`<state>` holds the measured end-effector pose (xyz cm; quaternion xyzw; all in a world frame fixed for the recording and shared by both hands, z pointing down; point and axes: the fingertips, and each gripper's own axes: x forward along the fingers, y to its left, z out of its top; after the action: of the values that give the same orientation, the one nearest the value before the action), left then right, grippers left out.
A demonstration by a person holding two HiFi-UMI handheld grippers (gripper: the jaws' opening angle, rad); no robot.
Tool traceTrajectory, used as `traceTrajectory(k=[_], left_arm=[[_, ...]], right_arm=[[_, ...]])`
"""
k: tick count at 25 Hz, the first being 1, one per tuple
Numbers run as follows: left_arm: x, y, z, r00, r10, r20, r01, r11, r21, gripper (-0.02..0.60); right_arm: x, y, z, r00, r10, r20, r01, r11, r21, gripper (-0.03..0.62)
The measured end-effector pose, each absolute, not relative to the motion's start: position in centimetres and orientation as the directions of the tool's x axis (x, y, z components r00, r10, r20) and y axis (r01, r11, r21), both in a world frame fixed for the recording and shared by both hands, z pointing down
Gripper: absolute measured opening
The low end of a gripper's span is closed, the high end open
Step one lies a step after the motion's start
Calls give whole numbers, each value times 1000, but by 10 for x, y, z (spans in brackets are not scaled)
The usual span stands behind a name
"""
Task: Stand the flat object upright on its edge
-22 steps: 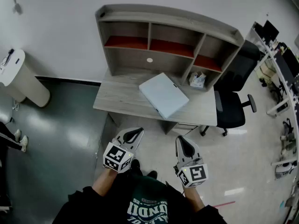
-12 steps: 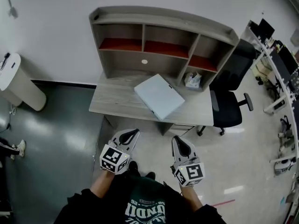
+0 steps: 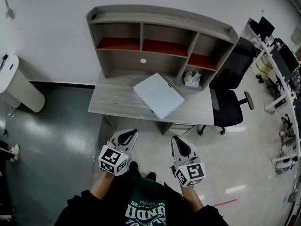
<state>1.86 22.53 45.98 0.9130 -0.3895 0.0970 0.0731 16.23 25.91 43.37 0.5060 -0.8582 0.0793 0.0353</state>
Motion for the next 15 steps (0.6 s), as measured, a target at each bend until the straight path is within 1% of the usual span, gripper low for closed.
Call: traceTrajectory(k=[15], left_arm=[[29,232,464,687,-683,249,-715,-696,63,15]], right_arm=[[167,277,438,-484,-861,157,-874,469,-127,37]])
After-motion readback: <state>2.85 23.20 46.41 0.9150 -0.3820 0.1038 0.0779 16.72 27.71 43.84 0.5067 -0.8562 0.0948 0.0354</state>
